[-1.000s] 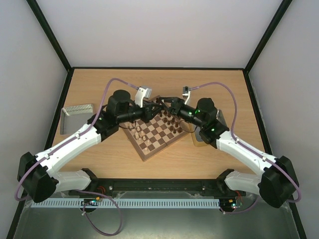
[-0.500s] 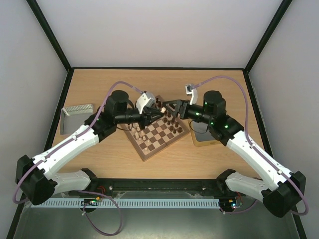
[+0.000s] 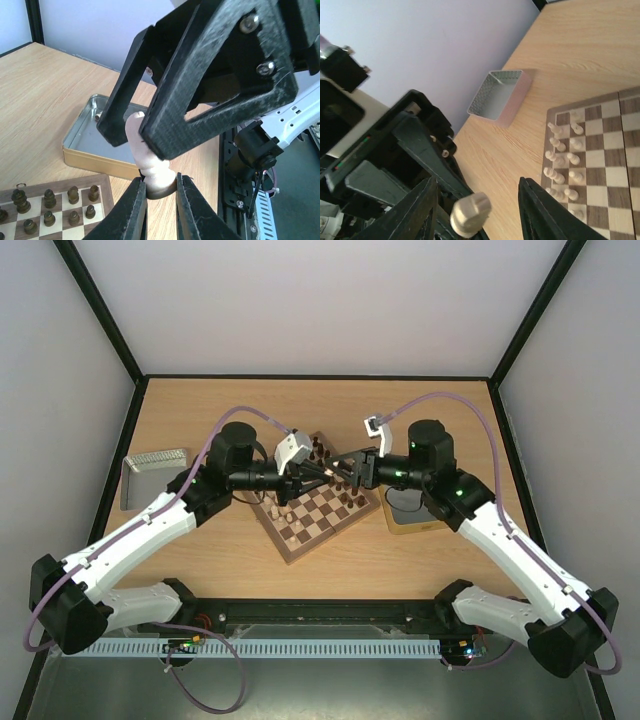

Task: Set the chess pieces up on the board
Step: Place the chess piece on the chessboard.

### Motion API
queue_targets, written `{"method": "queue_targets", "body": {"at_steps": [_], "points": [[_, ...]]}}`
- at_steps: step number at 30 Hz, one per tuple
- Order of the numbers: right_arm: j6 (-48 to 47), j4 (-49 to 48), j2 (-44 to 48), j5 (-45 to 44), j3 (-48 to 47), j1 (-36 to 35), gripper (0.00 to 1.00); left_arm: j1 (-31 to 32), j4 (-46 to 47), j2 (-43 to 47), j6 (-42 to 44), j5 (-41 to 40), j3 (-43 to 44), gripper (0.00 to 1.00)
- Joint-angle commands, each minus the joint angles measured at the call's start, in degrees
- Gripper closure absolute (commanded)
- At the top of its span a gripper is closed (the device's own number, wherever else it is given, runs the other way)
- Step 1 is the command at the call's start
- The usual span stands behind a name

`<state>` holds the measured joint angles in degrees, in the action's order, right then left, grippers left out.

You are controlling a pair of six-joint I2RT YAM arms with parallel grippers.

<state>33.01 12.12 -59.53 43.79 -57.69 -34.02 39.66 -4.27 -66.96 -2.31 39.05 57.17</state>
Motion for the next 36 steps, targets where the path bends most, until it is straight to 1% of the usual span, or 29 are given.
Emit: {"method": "queue_targets", "body": {"at_steps": [1, 3, 6, 10, 12, 14, 18, 21, 24, 26, 31, 32, 33, 34, 35, 36], "points": [[1.63, 4.66, -1.12, -0.41, -3.30, 0.18, 0.56, -0.24, -0.64, 0.85, 2.23, -0.72, 0.96, 0.97], [2.96, 7.82, -2.49, -2.77, -5.31, 0.13, 0.57, -0.28, -2.67, 0.58, 3.57, -3.45, 1.84, 0.97], [8.24, 12.34, -5.69, -6.50, -9.43, 0.18, 0.57, -0.20, -4.92, 0.34, 6.59, -7.09, 3.18, 0.98], [15.63, 13.54, -9.88, -7.50, -13.44, 0.08, 0.57, -0.04, -4.42, 0.43, 10.53, -12.70, 3.07, 0.98], [17.98, 13.52, -11.55, -6.60, -14.47, 0.18, 0.59, 0.29, -4.13, 0.34, 12.96, -15.19, 2.96, 0.98], [18.57, 14.37, -12.95, -6.30, -15.88, 0.18, 0.62, 0.54, -3.41, 0.44, 16.33, -16.98, 2.45, 0.98], [19.27, 14.96, -14.54, -5.26, -16.85, 0.18, 0.71, 0.90, 0.34, 1.42, 20.97, -21.52, 0.06, 0.98], [19.54, 14.08, -14.40, -5.13, -15.83, 0.18, 0.74, 1.01, 0.69, 1.44, 23.67, -21.45, -0.53, 0.98], [19.65, 13.14, -14.52, -4.37, -15.31, 0.18, 0.80, 1.19, 0.52, 0.99, 24.81, -20.90, -0.59, 0.98], [19.63, 13.00, -14.63, -3.81, -15.22, 0.16, 0.86, 1.34, 0.48, 0.63, 25.13, -20.90, -0.53, 0.98], [19.06, 13.01, -14.74, -3.04, -14.95, 0.18, 0.96, 1.94, 1.33, 0.01, 25.07, -22.30, -0.48, 0.97], [18.53, 13.02, -14.74, -3.35, -14.90, 0.16, 0.97, 2.11, 1.37, -0.08, 24.89, -22.80, -0.50, 0.95], [17.92, 13.24, -14.69, -4.07, -14.80, 0.14, 0.98, 2.23, 1.42, -0.21, 24.40, -23.84, -0.35, 0.91], [17.01, 13.45, -14.66, -5.26, -14.84, 0.11, 0.98, 2.38, 1.27, -0.38, 23.55, -25.04, -0.10, 0.81], [15.90, 13.59, -14.53, -6.76, -14.78, 0.10, 0.98, 2.43, 0.79, -0.65, 22.24, -26.44, 0.36, 0.65], [14.58, 13.58, -14.37, -8.95, -14.71, 0.09, 0.98, 2.48, 0.03, -0.93, 20.67, -27.88, 1.04, 0.46]]}}
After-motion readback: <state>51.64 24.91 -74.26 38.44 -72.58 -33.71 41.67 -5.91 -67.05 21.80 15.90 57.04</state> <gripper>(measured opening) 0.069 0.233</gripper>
